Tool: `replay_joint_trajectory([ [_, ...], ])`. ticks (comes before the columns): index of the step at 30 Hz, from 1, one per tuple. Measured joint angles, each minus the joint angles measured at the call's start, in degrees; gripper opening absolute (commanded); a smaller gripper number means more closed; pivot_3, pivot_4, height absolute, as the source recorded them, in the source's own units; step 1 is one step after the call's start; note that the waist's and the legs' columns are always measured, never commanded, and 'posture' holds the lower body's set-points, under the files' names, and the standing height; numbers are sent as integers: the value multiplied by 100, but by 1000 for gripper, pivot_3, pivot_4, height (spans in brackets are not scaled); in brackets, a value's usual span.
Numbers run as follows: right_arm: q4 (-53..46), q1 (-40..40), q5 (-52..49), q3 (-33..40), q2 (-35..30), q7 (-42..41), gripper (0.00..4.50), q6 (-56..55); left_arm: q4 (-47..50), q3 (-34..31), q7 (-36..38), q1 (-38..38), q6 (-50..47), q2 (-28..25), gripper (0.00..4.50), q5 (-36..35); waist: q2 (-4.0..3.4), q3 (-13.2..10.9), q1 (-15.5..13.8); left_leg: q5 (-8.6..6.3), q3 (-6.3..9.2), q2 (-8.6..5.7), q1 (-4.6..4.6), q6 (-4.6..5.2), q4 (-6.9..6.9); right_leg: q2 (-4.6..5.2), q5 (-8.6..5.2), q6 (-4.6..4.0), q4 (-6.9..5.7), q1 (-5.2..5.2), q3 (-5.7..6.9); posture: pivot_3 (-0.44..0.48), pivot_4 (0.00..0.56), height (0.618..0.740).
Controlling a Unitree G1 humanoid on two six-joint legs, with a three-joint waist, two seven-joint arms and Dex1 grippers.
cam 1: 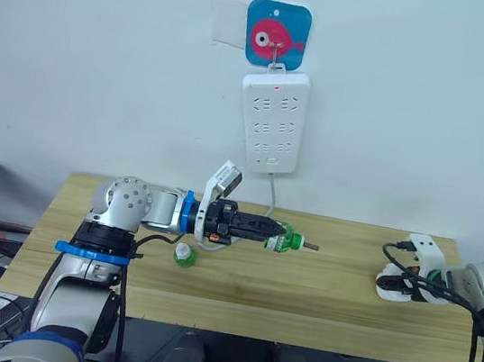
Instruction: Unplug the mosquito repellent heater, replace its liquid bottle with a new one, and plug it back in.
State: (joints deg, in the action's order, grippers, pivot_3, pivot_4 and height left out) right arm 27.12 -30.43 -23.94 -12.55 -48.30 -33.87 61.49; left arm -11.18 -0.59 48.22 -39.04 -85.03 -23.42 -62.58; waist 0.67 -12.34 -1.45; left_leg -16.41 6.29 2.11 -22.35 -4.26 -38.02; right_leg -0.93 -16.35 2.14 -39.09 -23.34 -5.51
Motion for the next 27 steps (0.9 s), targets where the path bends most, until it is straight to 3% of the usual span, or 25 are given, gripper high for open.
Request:
replay_joint_trajectory([
  [9, 246, -12, 610, 31, 60, -297, 3095, -226, 169, -29, 3, 84, -110, -1, 2245, -1, 2, -5, 0, 0, 5, -3, 1, 1, -2, 1, 1, 2, 0, 5, 2, 207, 237, 740],
  [13, 289, -5, 712, 121, 124, -370, 4356, -204, 169, -29, 10, 106, -116, 0, 2245, -1, 2, -7, 1, 0, 6, -3, 1, 1, -1, 2, 1, 2, 0, 5, 3, 196, 237, 740],
  [19, -46, 83, 660, 509, 131, -459, 4435, 191, 145, -21, 133, 92, -107, 0, 2245, 6, -7, -30, 5, 0, 6, -7, 0, 0, 0, 5, 0, 3, 1, 4, 2, 166, 229, 740],
  [24, -1766, 639, 123, 1837, -351, -433, 4435, 1593, -30, -7, 258, 16, -48, -24, 2245, 142, -11, -33, 3, 0, 13, -19, -4, 0, 5, 17, -7, 14, 3, 4, 4, 140, 219, 740],
  [27, -3125, 1147, -386, 3043, -233, -276, 4435, 2523, -113, -130, 228, -2, -51, 96, 2245, 172, -10, -33, 3, 0, 18, -22, -9, 0, 5, 20, -8, 16, 5, 4, 8, 120, 217, 740],
])
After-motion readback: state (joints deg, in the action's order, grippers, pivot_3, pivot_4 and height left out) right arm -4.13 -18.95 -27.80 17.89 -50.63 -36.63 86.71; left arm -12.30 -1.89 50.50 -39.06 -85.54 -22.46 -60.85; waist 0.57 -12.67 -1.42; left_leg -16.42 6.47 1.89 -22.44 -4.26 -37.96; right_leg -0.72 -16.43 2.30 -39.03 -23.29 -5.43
